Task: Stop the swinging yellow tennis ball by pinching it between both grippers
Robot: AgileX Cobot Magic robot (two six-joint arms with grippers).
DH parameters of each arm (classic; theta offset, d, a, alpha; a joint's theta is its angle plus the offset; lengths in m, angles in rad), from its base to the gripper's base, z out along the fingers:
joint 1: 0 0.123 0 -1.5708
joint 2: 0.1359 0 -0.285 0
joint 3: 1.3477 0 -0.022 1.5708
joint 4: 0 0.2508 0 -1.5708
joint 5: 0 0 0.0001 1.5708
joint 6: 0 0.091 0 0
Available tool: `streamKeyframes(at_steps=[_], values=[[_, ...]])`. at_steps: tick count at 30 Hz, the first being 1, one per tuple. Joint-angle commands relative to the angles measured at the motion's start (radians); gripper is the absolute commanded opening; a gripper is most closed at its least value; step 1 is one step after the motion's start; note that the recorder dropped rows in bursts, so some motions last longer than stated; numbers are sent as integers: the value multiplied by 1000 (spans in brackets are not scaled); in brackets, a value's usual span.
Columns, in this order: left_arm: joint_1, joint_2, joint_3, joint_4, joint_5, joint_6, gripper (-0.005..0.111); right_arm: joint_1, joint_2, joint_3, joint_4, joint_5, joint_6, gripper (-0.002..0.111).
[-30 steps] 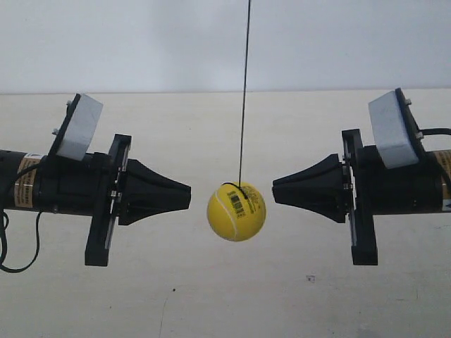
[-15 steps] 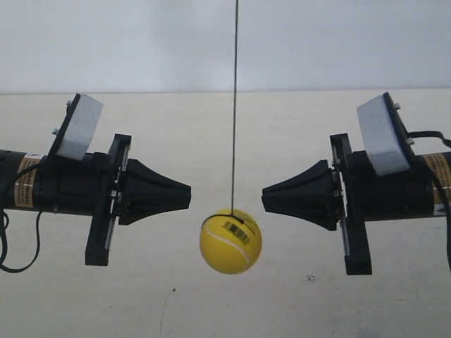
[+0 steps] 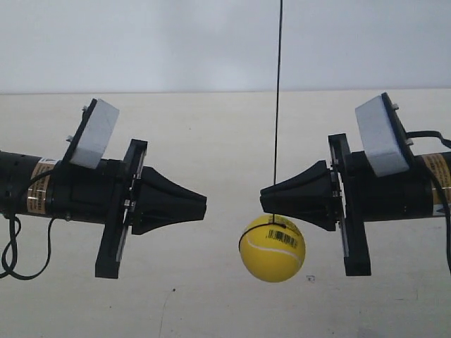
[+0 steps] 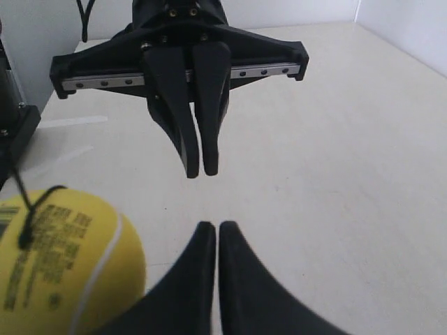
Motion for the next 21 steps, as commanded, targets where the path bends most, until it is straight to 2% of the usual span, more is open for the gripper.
streamKeyframes(at_steps=[1,21], values=[[-8,-5,-5,-13,-12,7,5,1,-7,-6,-8,-11,-2,0],[-8,-5,-5,-13,-12,11,5,1,-7,-6,-19,-11,6,0]])
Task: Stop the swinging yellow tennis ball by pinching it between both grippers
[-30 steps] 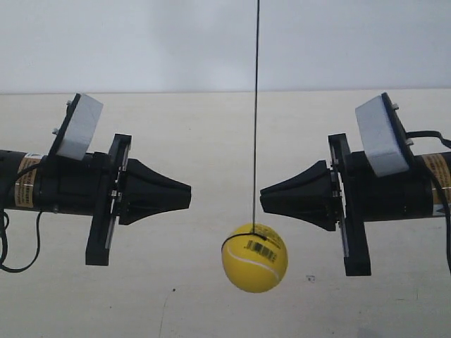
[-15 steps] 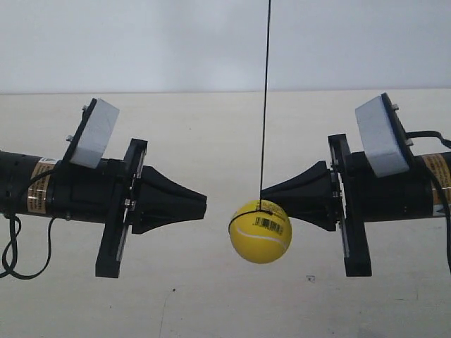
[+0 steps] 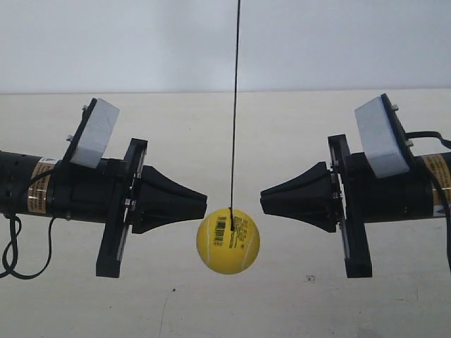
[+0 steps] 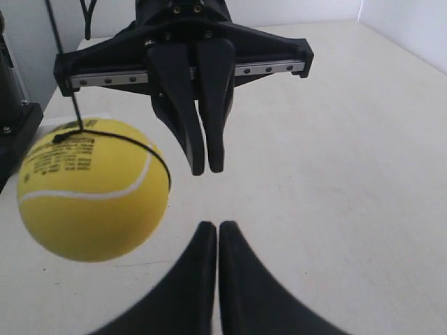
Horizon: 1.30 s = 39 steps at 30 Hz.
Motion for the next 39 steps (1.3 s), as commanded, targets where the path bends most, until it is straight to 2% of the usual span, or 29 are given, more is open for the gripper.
streamKeyframes(at_steps=[1,15,39], values=[[-4,-5,-5,-7,-12,7,5,1,-7,-6,-16,-11,6,0],[-4,-5,-5,50,-12,-34,5,1,-7,-10,-41,-11,29,0],[-4,-5,-5,19,-12,-19,5,1,-7,-10,-50,-11,35,0]])
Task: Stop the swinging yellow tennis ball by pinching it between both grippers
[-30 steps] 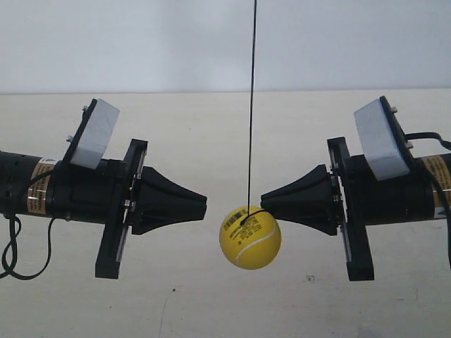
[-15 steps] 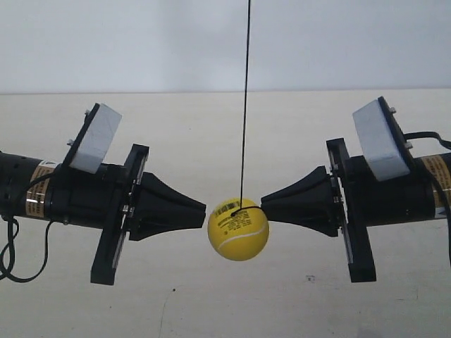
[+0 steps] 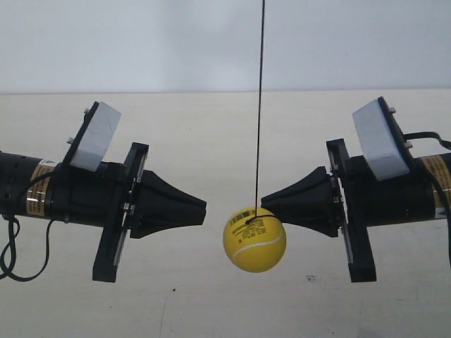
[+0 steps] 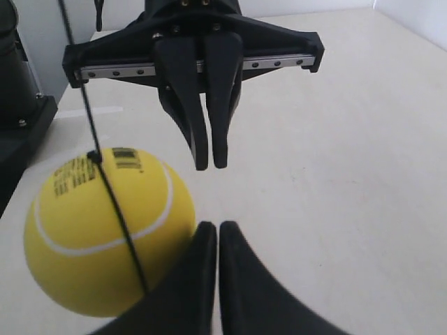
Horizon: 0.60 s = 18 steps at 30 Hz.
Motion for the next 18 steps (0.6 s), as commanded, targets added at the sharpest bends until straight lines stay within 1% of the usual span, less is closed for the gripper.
streamKeyframes(at_steps=[1,7,18], values=[[-4,-5,-5,-12,-12,2,5,1,-7,-6,-11,-11,-3,0],[-4,-5,-5,-10,-12,2,5,1,-7,-34,-70,-11,37,0],[-4,-5,-5,-8,-12,-4,5,1,-7,-33,-74,-11,32,0]])
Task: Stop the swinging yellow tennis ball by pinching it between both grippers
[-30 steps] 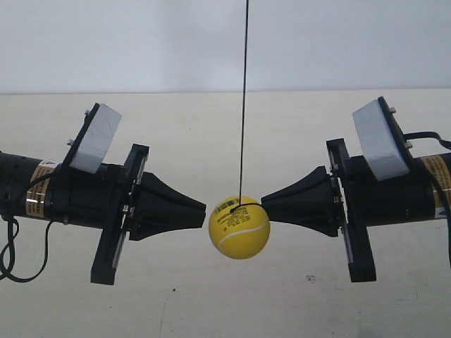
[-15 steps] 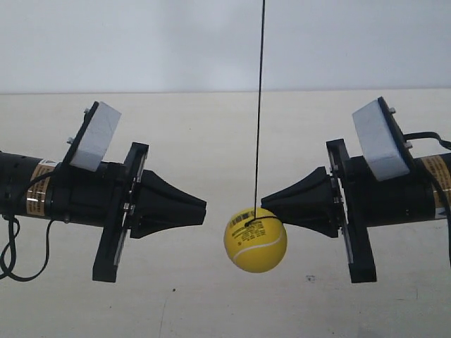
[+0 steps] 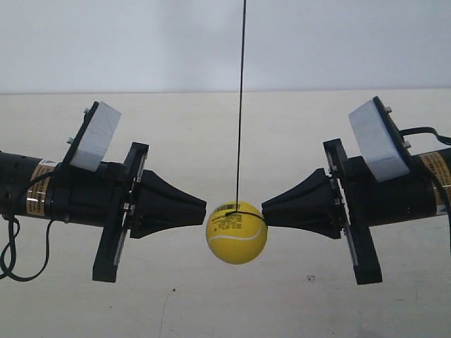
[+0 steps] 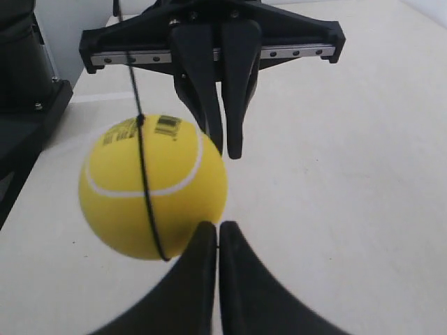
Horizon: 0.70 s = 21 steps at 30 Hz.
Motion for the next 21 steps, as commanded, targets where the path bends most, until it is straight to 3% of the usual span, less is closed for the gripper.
streamKeyframes(at_steps=[1,21], values=[[-4,-5,-5,-7,-12,-6,5,1,-7,-4,-4,-11,-2,0],[-4,-5,-5,-11,-12,-4,5,1,-7,-4,4,-11,-4,0]])
